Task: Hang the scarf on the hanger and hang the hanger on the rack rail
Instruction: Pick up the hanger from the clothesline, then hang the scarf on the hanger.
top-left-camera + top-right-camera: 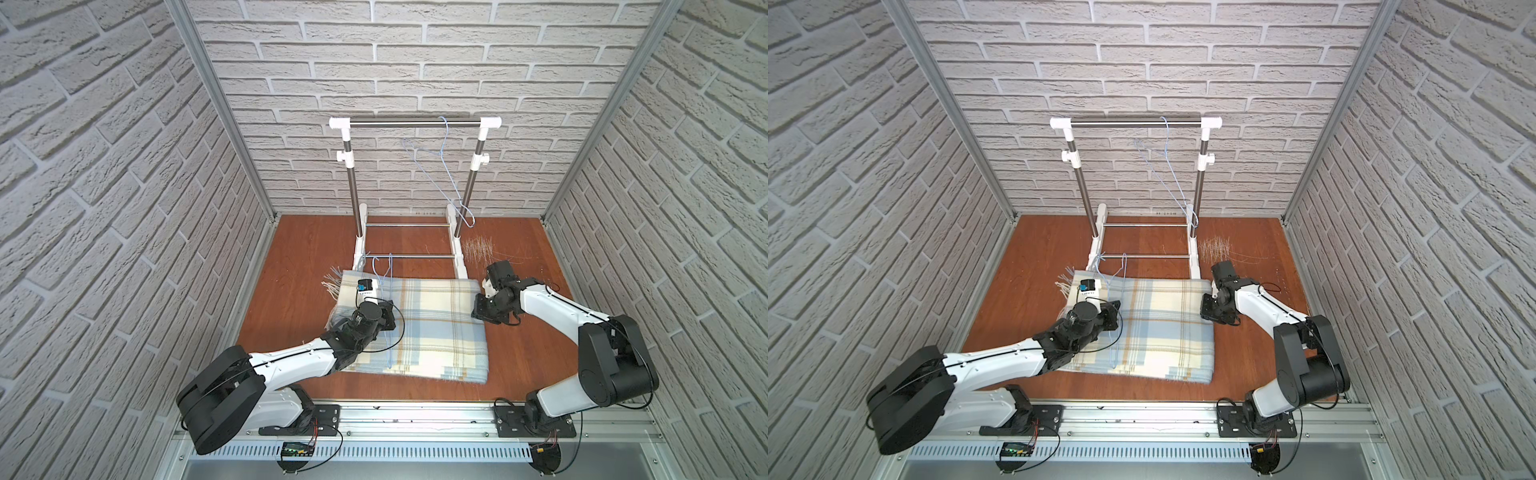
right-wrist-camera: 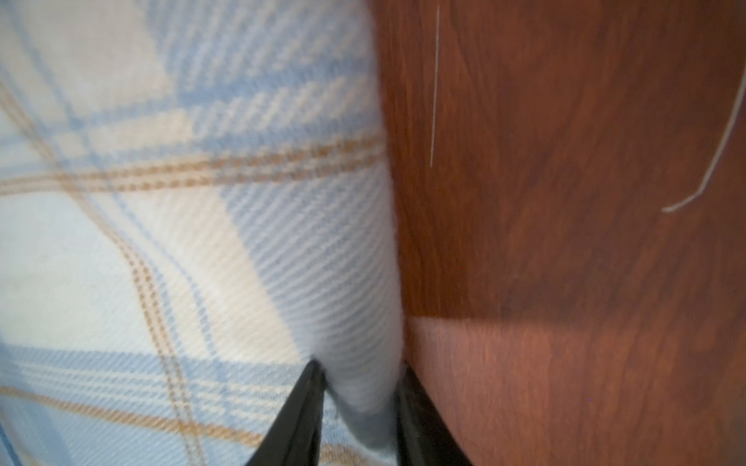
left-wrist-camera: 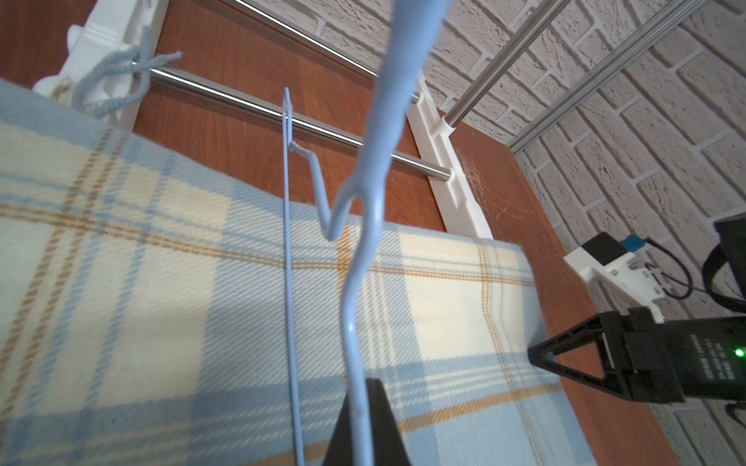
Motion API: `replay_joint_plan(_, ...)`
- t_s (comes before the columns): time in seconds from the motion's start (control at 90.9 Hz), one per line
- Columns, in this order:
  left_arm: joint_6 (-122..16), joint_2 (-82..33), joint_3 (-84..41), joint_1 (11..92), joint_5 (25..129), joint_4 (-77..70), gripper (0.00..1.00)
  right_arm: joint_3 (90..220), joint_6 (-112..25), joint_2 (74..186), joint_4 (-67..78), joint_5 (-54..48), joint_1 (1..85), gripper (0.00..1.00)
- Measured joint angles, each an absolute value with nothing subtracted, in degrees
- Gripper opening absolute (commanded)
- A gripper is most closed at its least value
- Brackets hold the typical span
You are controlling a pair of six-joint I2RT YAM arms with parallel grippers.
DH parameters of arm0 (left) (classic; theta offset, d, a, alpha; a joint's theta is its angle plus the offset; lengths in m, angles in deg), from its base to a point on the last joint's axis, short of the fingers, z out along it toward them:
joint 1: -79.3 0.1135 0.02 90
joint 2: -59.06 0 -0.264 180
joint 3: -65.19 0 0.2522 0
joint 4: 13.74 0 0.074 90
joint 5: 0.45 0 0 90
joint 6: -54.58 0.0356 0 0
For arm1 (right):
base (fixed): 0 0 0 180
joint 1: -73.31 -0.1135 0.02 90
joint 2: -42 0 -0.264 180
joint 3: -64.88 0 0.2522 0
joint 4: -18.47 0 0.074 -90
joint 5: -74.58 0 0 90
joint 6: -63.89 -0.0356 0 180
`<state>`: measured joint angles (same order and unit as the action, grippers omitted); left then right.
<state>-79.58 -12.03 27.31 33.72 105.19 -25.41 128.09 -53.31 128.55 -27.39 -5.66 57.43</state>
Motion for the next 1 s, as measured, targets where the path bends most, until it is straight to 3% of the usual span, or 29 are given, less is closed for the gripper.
replay_joint_plan(0.033,-79.7,-12.0,27.7,33.7,105.4,-25.4,0.0,128.1,-53.3,128.5,-27.3,-5.7,57.3,0.06)
replay_joint_plan(0.066,-79.9,-12.0,27.9,33.7,105.6,-25.4,0.0,128.1,-53.1,128.5,-27.3,-5.6,57.0,0.03)
replay_joint_plan(0.264,-80.1,-12.0,28.3,33.6,106.3,-25.4,0.0,130.5,-52.2,128.4,-30.1,-6.8,54.2,0.03)
replay_joint_plan(0.473,-80.1,-12.0,28.3,33.5,107.0,-24.5,0.0,143.7,-50.3,129.7,-37.2,-5.9,44.1,0.03)
replay_joint_plan(0.693,-80.1,-12.0,28.3,32.6,108.1,-23.2,0.0,159.0,-49.3,141.7,-38.2,-0.2,34.3,0.03)
replay_joint_plan(1.001,-80.1,-12.3,28.3,31.6,108.9,-22.9,0.0,174.9,-51.0,159.6,-28.3,8.8,30.6,0.03)
